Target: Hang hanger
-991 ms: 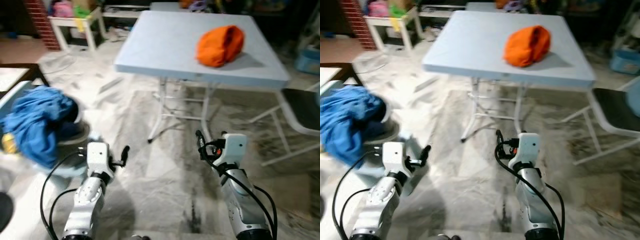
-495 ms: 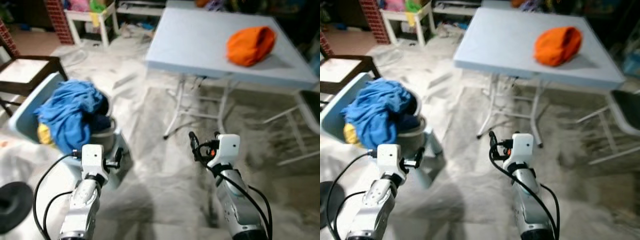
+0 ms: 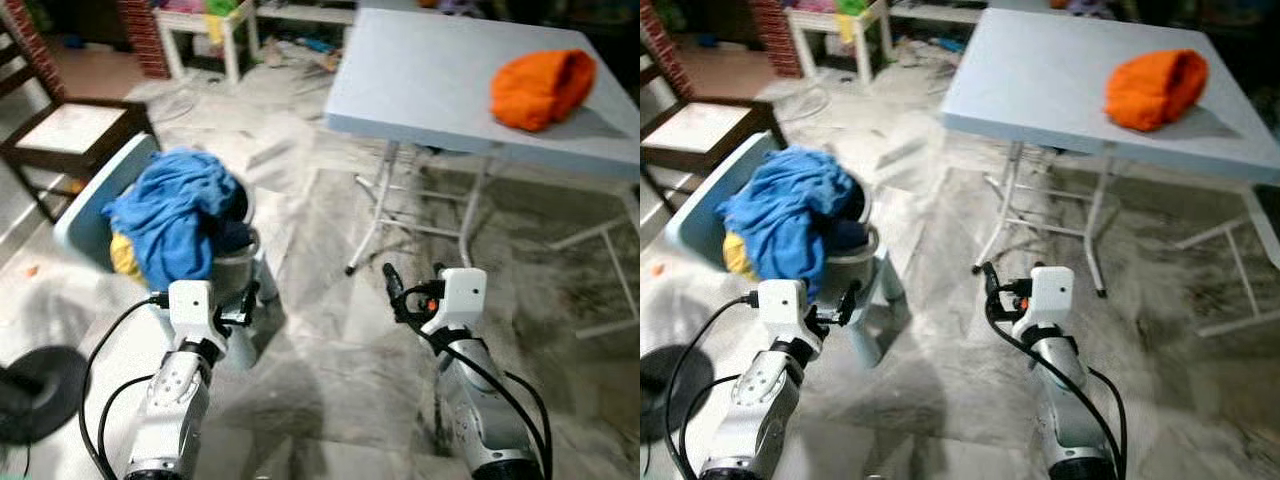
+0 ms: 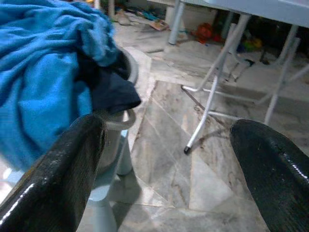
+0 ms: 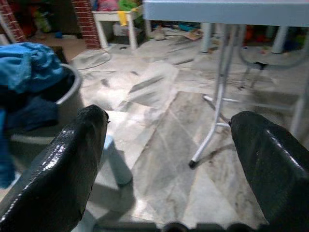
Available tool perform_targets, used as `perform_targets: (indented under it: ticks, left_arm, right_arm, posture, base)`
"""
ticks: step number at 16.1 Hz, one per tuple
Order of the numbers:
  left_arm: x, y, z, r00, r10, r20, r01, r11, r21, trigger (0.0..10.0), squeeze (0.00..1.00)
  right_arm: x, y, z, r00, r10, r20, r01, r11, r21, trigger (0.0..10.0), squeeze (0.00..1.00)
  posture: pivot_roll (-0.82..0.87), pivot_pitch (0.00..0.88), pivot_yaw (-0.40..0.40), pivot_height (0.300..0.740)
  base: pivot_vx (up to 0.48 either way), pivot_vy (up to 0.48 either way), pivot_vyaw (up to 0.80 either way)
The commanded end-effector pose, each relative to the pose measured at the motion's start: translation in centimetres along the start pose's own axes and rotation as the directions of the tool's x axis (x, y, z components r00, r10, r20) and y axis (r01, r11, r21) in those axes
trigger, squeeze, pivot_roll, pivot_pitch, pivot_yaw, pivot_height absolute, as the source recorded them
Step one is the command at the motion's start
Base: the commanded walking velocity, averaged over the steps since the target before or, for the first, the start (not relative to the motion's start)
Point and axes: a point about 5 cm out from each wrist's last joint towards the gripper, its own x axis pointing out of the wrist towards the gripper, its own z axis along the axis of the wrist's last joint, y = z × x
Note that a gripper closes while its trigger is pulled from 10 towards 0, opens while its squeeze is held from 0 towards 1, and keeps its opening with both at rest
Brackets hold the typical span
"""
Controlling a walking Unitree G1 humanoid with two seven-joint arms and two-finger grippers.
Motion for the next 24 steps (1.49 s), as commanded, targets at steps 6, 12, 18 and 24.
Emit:
perform_targets:
  ticks: [6,12,18,24]
  left_arm:
    - [-0.7,0.1,-0.1,1.000,-0.014,-0.002,0.014,1.000,-0.005,10.0,0.00]
    - [-1.1,0.0,-0.3,1.000,-0.022,-0.010,0.022,1.000,-0.005,10.0,0.00]
    - [-1.1,0.0,-0.3,0.999,-0.030,-0.018,0.030,1.000,-0.001,10.0,0.00]
    - [-1.1,0.0,-0.3,0.999,-0.033,-0.025,0.033,0.999,0.004,10.0,0.00]
  right_arm:
    - [-0.3,0.2,0.0,0.999,0.034,0.004,-0.034,0.999,-0.013,10.0,0.00]
    - [-0.3,0.9,-0.2,0.998,0.067,-0.006,-0.067,0.998,-0.008,10.0,0.00]
    - [-0.5,1.2,-0.2,0.997,0.077,-0.002,-0.077,0.997,0.009,10.0,0.00]
    - [-0.6,1.6,-0.4,0.995,0.099,-0.001,-0.099,0.995,-0.004,10.0,0.00]
  posture:
    - [0.10,0.103,-0.027,0.740]
    - [0.10,0.109,-0.025,0.740]
    - [0.10,0.119,-0.013,0.740]
    - [0.10,0.120,-0.012,0.740]
  base:
    - [0.092,0.000,0.61]
    - [0.286,0.000,0.25]
    - [0.299,0.000,0.00]
    - [0.309,0.000,0.43]
